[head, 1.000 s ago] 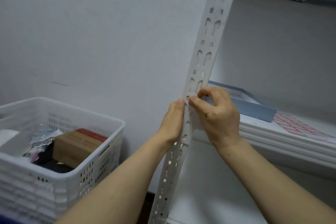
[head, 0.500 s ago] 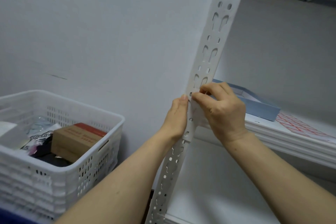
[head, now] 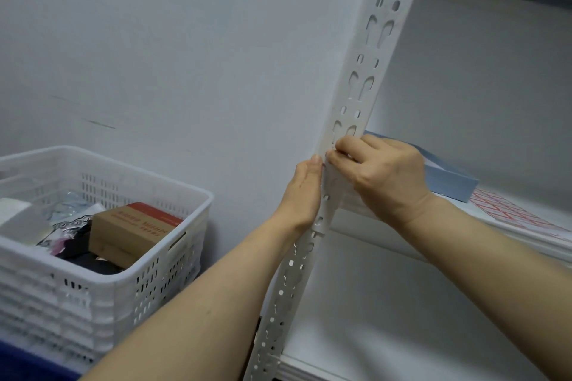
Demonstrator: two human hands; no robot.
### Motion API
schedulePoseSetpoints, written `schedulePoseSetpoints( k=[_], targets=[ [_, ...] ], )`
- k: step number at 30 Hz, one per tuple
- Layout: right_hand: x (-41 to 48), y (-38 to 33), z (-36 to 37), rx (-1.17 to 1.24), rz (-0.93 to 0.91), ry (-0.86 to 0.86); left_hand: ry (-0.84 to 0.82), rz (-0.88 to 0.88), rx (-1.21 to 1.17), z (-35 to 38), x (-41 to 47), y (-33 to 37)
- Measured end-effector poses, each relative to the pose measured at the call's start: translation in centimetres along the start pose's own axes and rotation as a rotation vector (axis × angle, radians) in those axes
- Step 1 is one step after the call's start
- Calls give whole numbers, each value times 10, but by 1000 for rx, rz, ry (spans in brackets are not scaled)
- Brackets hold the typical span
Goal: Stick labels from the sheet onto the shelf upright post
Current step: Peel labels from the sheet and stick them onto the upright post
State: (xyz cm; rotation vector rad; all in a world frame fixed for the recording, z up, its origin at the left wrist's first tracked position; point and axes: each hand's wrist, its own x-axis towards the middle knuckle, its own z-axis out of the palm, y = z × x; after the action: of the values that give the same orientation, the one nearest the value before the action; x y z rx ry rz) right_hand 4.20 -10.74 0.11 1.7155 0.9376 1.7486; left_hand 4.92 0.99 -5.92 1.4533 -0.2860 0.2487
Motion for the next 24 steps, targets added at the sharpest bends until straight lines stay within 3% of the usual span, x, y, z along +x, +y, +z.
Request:
schedulePoseSetpoints(
  k=[24],
  targets=[
    [-7, 3, 9, 44, -50, 58, -7, -27, 71, -1, 1, 0]
  ],
)
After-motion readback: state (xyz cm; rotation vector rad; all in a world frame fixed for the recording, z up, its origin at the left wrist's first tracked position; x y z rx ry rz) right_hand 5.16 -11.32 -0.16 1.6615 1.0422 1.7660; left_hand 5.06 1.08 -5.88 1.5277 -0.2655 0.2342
